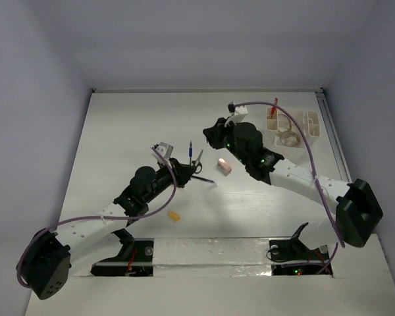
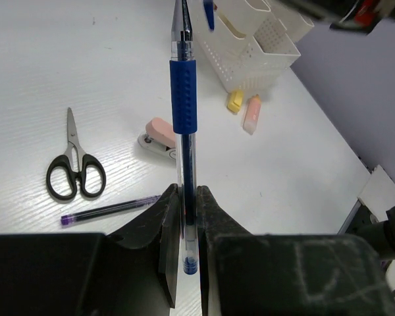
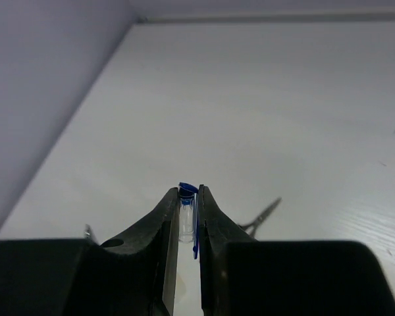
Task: Sort the stationery into containers
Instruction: Pick up the pen cap from the center of the board, then close the pen cap on the pen.
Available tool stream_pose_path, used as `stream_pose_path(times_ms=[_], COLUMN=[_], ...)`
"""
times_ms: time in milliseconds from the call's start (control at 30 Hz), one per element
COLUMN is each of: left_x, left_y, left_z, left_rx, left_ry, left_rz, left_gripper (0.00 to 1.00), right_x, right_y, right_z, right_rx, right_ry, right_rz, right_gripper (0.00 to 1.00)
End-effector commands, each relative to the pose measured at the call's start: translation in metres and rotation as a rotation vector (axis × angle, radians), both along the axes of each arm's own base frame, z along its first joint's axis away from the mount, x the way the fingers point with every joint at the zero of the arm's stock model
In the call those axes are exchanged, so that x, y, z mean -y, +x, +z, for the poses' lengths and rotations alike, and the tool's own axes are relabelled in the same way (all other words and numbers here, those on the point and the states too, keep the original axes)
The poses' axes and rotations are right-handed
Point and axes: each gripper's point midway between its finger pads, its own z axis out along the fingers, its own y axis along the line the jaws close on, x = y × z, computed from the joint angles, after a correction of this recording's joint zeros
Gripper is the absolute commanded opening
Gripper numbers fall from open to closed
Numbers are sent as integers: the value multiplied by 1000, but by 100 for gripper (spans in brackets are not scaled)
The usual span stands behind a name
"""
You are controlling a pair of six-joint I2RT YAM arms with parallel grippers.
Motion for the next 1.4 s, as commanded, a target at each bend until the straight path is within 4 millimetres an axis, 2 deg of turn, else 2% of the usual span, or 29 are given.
stream_pose_path(times_ms=[0,100,133,367,600,733,1000,1367], left_x=[6,8,9,14,19,21,19,15], left_y=[-3,-5,-5,-9,-12,-12,-12,-8], left_z=[13,13,15,14,12,17,18,15], left_rx=[34,32,36,30,7,9,13,13], left_ry=[-55,-61,-66,-75,-87,-98,-101,-85], left_rz=[-42,-52,-58,-91,-121,-127,-119,-96], left_gripper=[0,0,0,0,0,0,0,0], right_x=[-5,-8,-10,-25,-32,-38,-32,-25], right_y=[0,-4,-4,-3,-16,-23,-21,-25], right_z=[51,65,60,64,69,65,59,65], right_rx=[118,142,134,127,173,169,170,200], right_ry=[201,294,301,367,350,347,327,300], right_rz=[-12,8,12,57,66,82,56,53], right_gripper=[0,0,0,0,0,0,0,0])
